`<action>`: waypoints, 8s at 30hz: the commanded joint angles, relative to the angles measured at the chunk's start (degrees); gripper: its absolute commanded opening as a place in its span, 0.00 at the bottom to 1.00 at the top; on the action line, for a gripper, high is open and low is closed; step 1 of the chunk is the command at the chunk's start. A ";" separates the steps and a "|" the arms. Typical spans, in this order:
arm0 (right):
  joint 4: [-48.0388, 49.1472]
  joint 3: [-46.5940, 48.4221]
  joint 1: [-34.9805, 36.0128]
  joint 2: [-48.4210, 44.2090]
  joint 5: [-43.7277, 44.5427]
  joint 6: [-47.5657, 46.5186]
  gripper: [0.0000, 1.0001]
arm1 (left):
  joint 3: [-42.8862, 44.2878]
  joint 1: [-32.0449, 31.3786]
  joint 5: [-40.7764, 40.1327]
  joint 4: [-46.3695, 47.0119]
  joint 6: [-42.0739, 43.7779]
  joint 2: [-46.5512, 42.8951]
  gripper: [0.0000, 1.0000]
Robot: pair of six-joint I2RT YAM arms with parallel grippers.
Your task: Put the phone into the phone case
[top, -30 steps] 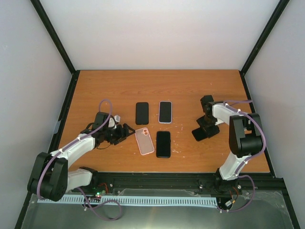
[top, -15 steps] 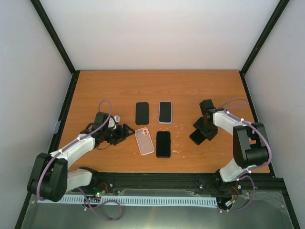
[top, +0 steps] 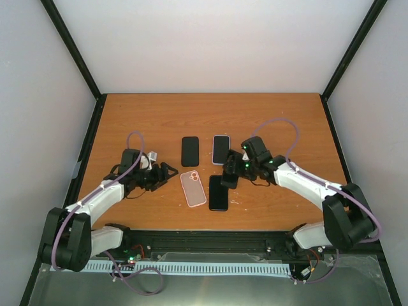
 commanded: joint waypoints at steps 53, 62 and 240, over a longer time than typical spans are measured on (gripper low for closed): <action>19.07 5.14 19.04 23.53 -6.10 0.44 0.60 | -7.70 9.10 14.03 10.54 -1.63 -2.84 0.64; 19.76 4.03 20.39 23.54 -6.70 1.23 0.65 | -6.88 7.16 12.66 11.43 -2.74 -1.42 0.63; 54.72 -6.41 19.13 21.46 -25.63 13.79 0.06 | -10.63 -9.28 5.56 20.34 -14.21 0.89 0.38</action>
